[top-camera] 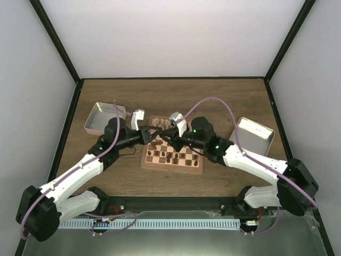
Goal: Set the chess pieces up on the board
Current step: Place the chess piece on the chessboard.
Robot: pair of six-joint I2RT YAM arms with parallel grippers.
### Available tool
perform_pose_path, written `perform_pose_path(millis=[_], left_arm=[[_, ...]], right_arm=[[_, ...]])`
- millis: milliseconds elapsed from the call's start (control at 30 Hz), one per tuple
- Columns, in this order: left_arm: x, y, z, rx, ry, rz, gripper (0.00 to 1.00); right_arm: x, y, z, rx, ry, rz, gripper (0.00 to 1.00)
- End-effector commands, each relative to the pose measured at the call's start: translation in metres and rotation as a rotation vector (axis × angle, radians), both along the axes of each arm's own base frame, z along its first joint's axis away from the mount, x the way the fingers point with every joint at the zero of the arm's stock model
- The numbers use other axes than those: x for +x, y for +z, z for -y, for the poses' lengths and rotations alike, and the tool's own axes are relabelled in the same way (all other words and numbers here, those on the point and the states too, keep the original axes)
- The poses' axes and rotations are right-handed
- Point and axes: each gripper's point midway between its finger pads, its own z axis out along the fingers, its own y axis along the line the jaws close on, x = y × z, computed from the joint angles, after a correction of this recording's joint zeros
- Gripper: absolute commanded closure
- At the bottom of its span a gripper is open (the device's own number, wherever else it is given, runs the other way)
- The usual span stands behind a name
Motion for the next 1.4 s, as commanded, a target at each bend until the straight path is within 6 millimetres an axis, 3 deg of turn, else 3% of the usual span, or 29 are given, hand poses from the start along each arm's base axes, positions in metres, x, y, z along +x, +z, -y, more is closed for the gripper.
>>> perform_pose_path(millis=[0,133,333,500,667,833,933,1033,1367], left_arm=[[-0.004,0.023,0.007,-0.026,-0.053,0.062,0.96],[-0.001,0.028,0.005,-0.027,-0.035,0.077,0.96],[0.004,0.051,0.003,-0.092,0.005,0.086,0.96],[0.006,0.076,-0.001,-0.197,0.056,0.045,0.96],[0.000,0.108,-0.005,-0.419,0.068,-0.059,0.96],[-0.006,0.131,-0.013,-0.560,0.069,-0.081,0.96],[-0.006,0.136,-0.013,-0.571,0.068,-0.082,0.96],[-0.004,0.136,-0.013,-0.582,0.077,-0.088,0.96],[-0.002,0.133,-0.012,-0.592,0.075,-0.098,0.96]], right_arm=[[0.004,0.020,-0.005,0.043,-0.003,0.011,0.84],[0.002,0.020,-0.005,0.051,-0.016,-0.067,0.51],[-0.001,0.050,0.011,0.246,-0.106,-0.185,0.33],[-0.018,0.083,0.025,0.470,-0.088,-0.277,0.32],[-0.016,0.111,0.055,0.732,-0.174,-0.354,0.33],[-0.018,0.134,0.048,0.785,-0.122,-0.388,0.35],[-0.025,0.146,0.038,0.798,-0.041,-0.413,0.42],[-0.022,0.145,0.036,0.805,-0.046,-0.436,0.55],[-0.021,0.153,0.036,0.830,-0.039,-0.445,0.64]])
